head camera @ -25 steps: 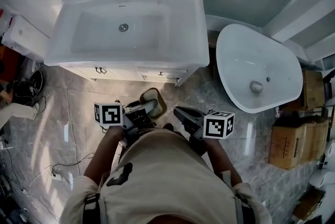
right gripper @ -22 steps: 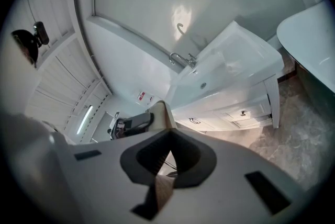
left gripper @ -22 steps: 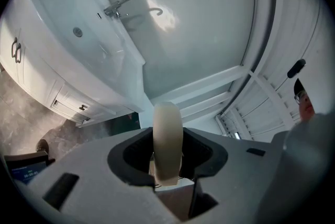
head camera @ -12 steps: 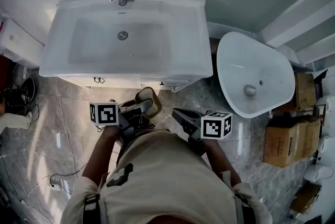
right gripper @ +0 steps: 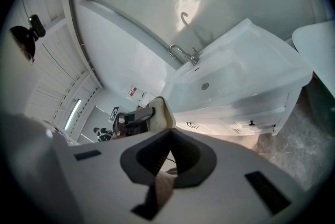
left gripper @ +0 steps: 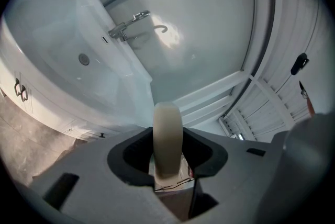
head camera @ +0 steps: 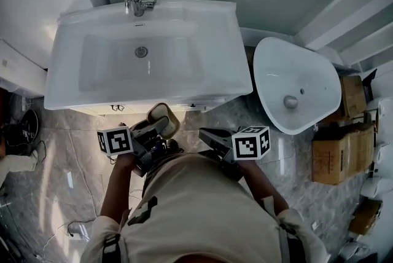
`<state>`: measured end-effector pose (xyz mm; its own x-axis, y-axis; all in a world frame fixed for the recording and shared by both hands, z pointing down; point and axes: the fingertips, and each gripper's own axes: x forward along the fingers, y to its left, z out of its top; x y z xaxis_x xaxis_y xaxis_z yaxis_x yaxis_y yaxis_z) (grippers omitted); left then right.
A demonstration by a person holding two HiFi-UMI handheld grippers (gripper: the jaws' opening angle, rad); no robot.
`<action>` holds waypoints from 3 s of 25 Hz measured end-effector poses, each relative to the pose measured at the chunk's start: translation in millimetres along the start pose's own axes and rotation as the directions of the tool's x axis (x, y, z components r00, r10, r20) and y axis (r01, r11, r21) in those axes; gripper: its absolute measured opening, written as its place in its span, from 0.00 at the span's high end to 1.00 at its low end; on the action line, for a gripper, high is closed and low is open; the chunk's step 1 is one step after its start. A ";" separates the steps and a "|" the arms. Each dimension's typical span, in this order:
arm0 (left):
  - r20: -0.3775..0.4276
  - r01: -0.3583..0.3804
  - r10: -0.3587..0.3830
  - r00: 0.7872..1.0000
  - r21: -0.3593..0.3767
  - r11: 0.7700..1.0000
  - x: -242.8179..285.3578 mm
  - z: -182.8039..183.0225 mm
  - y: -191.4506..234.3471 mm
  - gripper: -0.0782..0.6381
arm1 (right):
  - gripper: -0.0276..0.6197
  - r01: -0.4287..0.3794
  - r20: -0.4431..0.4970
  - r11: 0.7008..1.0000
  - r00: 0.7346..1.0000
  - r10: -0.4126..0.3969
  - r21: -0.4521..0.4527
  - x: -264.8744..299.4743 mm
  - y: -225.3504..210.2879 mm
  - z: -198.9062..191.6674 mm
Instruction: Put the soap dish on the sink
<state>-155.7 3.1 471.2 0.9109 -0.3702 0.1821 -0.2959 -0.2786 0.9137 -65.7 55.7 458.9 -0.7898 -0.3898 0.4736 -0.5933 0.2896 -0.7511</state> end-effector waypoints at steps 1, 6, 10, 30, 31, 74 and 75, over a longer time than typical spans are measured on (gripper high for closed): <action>0.006 0.003 -0.003 1.000 -0.006 1.000 -2.7 2.8 1.9 0.67 | 0.94 0.002 -0.009 1.000 1.000 -0.002 -0.002 3.1 1.7 -0.1; 0.034 0.032 -0.031 0.999 -0.032 0.999 -8.6 17.2 4.7 0.67 | 0.94 0.023 -0.033 1.000 0.999 -0.023 -0.010 11.0 3.6 4.7; 0.032 0.046 -0.046 0.998 -0.006 0.999 -8.8 28.7 2.1 0.67 | 0.94 0.027 -0.044 1.000 0.999 -0.028 -0.008 18.3 4.9 8.4; 0.119 -0.034 0.037 0.992 -0.030 0.999 32.0 101.7 10.3 0.67 | 0.94 -0.111 -0.092 0.993 0.989 0.113 0.032 31.9 -45.9 91.6; 0.123 -0.039 0.043 0.991 -0.030 0.999 37.6 106.6 9.5 0.67 | 0.94 -0.119 -0.088 0.992 0.989 0.122 0.035 30.5 -49.5 97.5; -0.139 -0.287 0.294 0.946 0.070 0.955 293.8 176.5 83.7 0.66 | 0.94 -0.230 -0.046 0.956 0.969 0.242 0.181 -26.8 -192.0 223.1; -0.151 -0.290 0.297 0.943 0.069 0.955 299.9 176.7 88.6 0.66 | 0.94 -0.228 -0.052 0.957 0.969 0.240 0.180 -26.5 -195.0 224.2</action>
<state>40.4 -289.1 542.5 0.8143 -0.2981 0.4980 -0.5662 -0.2197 0.7944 105.8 -186.4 489.7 -0.9163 -0.2628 0.3023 -0.3600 0.2090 -0.9093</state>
